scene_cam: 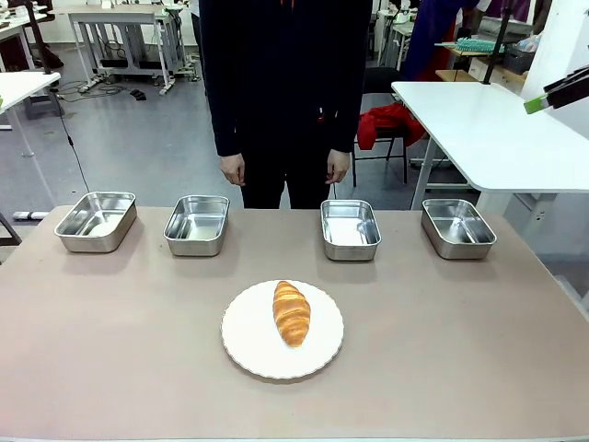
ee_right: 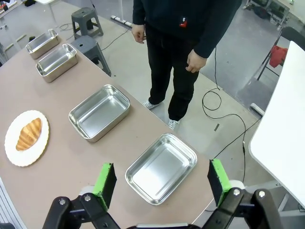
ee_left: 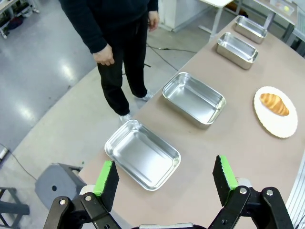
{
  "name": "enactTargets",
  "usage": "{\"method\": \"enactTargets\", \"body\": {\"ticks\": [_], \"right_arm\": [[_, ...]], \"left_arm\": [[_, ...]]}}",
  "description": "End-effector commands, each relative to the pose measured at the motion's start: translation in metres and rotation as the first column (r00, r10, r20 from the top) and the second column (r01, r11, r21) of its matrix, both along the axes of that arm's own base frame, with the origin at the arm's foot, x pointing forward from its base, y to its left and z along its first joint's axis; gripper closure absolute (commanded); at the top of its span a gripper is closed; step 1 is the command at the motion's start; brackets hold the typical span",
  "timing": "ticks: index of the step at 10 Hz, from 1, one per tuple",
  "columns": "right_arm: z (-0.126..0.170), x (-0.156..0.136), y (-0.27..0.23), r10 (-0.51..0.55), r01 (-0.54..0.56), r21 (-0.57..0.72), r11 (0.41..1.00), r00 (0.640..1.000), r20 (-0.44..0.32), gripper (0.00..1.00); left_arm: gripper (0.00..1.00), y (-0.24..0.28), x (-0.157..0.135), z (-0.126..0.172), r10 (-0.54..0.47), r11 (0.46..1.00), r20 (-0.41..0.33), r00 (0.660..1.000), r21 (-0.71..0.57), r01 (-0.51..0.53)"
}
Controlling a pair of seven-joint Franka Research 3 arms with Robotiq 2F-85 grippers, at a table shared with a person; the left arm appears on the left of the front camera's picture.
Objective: Place the bread in the container.
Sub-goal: Place the Butter Roll into the Airtight Container indicated by the human.
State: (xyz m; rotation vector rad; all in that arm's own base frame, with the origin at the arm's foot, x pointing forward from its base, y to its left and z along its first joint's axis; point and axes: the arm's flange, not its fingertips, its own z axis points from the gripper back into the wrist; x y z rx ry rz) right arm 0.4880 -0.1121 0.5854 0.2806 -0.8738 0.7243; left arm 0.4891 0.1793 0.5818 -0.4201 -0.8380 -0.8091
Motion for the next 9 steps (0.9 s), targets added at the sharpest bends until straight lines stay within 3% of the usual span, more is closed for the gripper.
{"method": "enactTargets", "body": {"ticks": [1, 9], "right_arm": [[0.0006, -0.0003, -0.0005, -0.003, 0.003, 0.004, 1.000, 1.000, 0.002, 0.00], [0.0006, -0.0003, -0.0005, -0.003, 0.003, 0.004, 1.000, 1.000, 0.002, 0.00]], "left_arm": [[0.00, -0.0006, 0.0004, 0.0007, -0.010, 1.000, 0.008, 1.000, 0.005, 0.010], [0.00, -0.0006, 0.0004, 0.0007, -0.010, 1.000, 0.008, 1.000, 0.005, 0.010]]}}
